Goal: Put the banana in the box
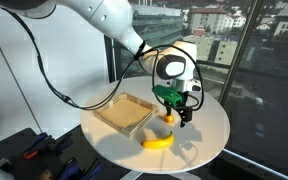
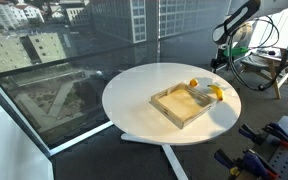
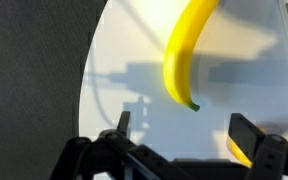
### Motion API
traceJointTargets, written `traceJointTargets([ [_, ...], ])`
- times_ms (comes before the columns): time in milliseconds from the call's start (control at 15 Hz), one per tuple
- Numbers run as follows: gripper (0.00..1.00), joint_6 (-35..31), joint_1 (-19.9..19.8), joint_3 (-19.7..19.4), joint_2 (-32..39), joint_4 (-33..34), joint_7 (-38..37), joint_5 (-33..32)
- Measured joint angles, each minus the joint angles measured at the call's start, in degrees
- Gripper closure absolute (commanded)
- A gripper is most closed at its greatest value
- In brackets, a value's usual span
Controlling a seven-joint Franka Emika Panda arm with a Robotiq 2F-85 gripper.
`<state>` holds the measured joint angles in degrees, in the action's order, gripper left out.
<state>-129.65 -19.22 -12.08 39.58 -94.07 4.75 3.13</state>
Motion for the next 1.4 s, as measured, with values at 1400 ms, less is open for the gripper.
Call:
traceJointTargets([
  [1400,0.00,-3.5,0.0,0.1,2.2,-2.5,0.0,0.0],
])
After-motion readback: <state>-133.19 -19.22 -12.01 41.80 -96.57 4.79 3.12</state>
